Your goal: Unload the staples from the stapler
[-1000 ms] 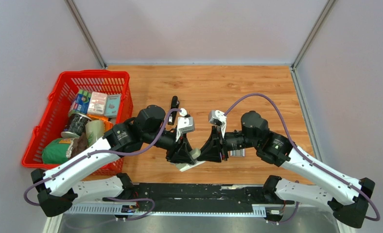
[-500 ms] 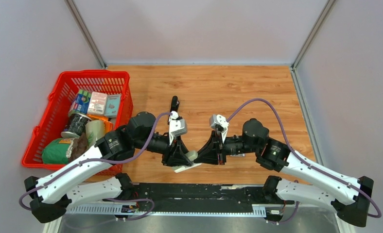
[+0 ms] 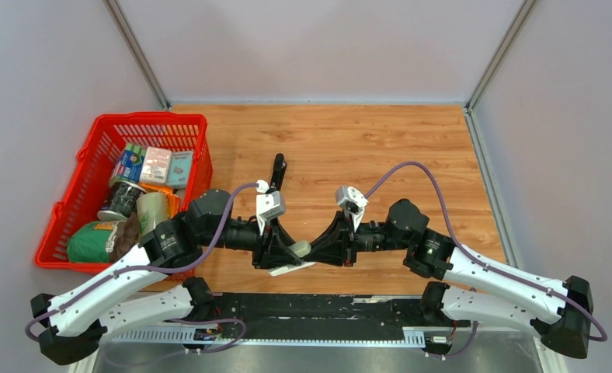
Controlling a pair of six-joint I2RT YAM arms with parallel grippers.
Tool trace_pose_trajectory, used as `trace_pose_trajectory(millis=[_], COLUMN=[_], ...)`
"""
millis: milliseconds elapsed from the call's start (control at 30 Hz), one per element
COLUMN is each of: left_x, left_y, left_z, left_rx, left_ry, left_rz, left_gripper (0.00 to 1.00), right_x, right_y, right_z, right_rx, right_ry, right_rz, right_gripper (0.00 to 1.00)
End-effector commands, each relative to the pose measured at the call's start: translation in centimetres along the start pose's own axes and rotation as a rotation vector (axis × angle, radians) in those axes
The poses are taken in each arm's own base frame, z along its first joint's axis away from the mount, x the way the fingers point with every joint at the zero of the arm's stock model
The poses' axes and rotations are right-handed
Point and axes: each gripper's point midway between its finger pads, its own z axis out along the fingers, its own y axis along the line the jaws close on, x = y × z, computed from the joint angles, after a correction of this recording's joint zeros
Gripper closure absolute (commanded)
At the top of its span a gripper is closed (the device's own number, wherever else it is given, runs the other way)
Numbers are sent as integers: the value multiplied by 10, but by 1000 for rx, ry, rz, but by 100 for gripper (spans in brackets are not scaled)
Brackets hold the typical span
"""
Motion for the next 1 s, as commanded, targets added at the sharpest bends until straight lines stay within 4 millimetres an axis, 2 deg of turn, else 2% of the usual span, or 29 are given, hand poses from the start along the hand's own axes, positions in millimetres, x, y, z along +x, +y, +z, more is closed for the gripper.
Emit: trace_pose_trajectory(millis=[0,467,967], left_x=[-104,-117,-125], left_y=[3,12,18], left_z=[-17,-21,-26], left_rx=[-101,-164,-212], left_ry=[-388,-426,-456], left_rz=[141,152,171], left_gripper=[100,100,100], right_x=[71,108,119], right_y=[7,6,10], right_z=[-4,-7,-5], right_rx=[-44,-37,-49], right_ry=[196,235,213], right_rz=[164,228,269], right_gripper=[100,100,100])
